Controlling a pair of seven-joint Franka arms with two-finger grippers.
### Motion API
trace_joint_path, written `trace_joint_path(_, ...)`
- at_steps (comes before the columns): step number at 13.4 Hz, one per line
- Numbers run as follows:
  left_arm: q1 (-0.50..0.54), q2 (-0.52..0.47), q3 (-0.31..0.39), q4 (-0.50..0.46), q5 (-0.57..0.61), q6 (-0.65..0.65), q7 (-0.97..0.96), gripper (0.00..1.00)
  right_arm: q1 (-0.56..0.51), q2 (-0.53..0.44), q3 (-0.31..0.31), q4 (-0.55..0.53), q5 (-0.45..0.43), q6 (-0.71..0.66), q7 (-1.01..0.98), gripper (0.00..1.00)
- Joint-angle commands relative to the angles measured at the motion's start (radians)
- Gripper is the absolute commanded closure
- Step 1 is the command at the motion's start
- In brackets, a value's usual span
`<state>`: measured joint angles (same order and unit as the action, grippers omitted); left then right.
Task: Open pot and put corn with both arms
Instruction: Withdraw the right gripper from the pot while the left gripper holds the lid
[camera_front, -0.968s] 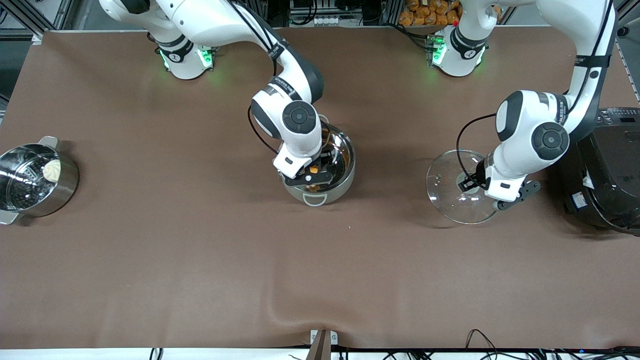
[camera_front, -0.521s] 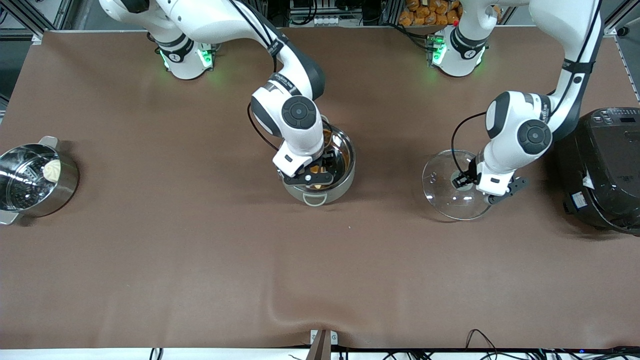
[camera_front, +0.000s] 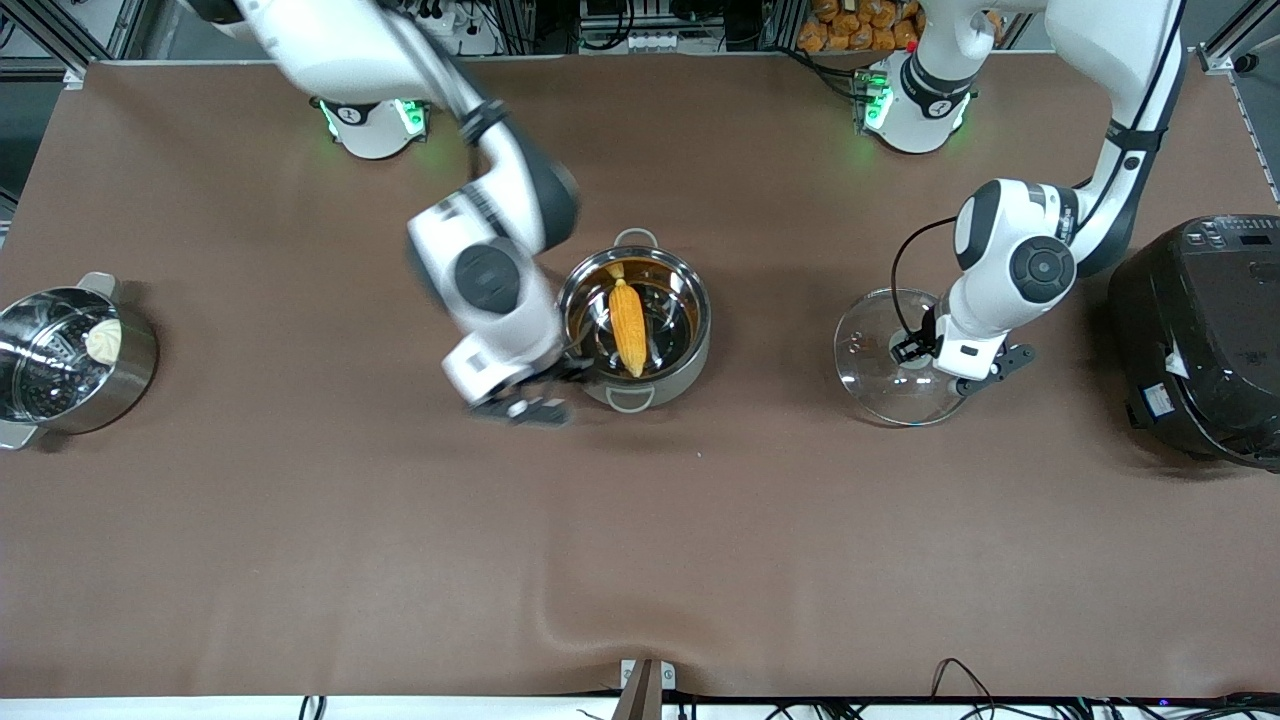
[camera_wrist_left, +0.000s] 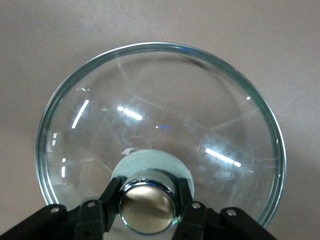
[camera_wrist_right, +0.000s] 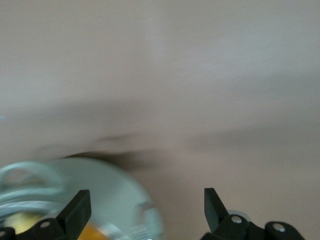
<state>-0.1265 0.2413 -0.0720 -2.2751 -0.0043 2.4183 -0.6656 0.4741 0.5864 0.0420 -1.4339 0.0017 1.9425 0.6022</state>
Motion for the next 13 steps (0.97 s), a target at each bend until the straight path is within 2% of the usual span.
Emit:
trace_joint_path(1,0.008,-0.027,-0.006,-0.044,0.012,0.044,0.02,1.0,-0.135,-0.071,0.021,-0.017,-0.006,-0.124,-0.196,0.0)
trace_joint_path(4,0.008,-0.027,-0.006,-0.055,0.012,0.057,0.018,1.0,-0.261,-0.146,0.022,-0.022,0.001,-0.244,-0.396,0.0)
trace_joint_path(8,0.007,-0.027,-0.006,-0.077,0.014,0.079,0.018,1.0,-0.365,-0.275,-0.002,-0.023,-0.048,-0.391,-0.441,0.0)
trace_joint_path(11,0.008,-0.024,-0.006,-0.078,0.049,0.085,0.009,1.0,-0.452,-0.39,-0.002,-0.075,-0.048,-0.424,-0.588,0.0)
trace_joint_path(13,0.008,-0.024,-0.006,-0.08,0.049,0.085,0.009,1.0,-0.459,-0.466,-0.002,-0.112,-0.048,-0.428,-0.601,0.0)
